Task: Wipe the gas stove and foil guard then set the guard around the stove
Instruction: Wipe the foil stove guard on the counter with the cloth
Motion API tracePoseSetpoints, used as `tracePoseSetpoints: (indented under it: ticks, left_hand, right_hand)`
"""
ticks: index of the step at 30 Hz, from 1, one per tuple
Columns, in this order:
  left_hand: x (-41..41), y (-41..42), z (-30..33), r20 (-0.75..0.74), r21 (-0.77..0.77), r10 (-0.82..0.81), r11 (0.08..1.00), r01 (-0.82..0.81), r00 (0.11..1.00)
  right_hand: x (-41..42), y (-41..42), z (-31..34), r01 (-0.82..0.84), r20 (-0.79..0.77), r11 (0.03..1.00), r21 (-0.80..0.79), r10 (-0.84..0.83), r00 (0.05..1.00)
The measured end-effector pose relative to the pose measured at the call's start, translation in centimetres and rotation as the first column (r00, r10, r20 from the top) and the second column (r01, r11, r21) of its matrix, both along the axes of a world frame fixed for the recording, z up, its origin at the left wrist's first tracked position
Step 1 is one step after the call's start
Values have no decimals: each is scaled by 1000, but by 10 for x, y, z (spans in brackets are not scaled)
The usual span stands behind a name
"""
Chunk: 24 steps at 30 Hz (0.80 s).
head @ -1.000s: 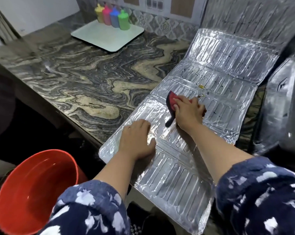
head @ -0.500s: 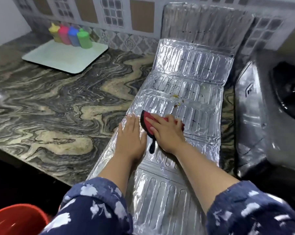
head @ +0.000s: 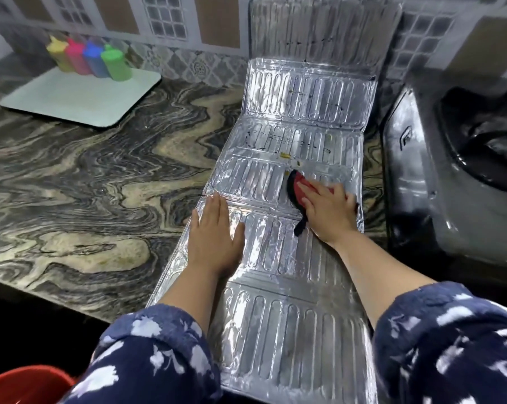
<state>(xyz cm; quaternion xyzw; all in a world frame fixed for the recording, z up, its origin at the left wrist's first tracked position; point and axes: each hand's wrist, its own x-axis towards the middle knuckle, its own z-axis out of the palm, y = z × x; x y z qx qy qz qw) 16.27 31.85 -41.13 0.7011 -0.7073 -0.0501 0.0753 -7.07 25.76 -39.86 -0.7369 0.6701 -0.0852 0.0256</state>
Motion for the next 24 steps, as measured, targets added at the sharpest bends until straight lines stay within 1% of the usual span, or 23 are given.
tracePoseSetpoints:
  ticks: [2, 4, 6, 9, 10, 12, 14, 17, 19, 24]
  left_hand:
    - [2, 1, 1, -1, 10, -12, 1000, 12, 1000]
    - [6, 5, 1, 4, 19, -33, 999, 33, 999]
    - [12, 11, 1, 24, 16, -58, 998, 57, 998]
    - [19, 23, 1, 12, 2, -73, 997, 73, 997]
    - [20, 26, 1, 3, 1, -71, 997, 71, 997]
    - [20, 31, 1, -7, 5, -67, 998, 67, 998]
    - [20, 33, 1, -6, 6, -65, 998, 65, 998]
    - [21, 33, 2, -12, -8, -70, 998, 70, 997]
    - [22, 33, 1, -14, -12, -71, 997, 71, 997]
    - [21, 33, 1, -9, -19, -74, 997, 74, 997]
  right_hand:
    - [-10, 3, 4, 48, 24, 999, -2, -47, 999]
    - [-12, 11, 10, 88, 81, 996, -18, -86, 993]
    - [-2, 24, 16, 65, 123, 997, -32, -60, 991]
    - [23, 59, 20, -79, 194, 996, -30, 83, 978]
    - [32, 73, 17, -152, 181, 988, -19, 153, 971]
    - [45, 97, 11, -271, 107, 962, 19, 268, 958]
    - [47, 103, 6, -292, 63, 956, 39, 289, 955]
    - [35, 88, 5, -278, 30, 960, 45, 276, 961]
    - [23, 75, 3, -233, 19, 972, 38, 232, 972]
    - [-3, 35, -1, -9, 55, 1000, 26, 8, 998]
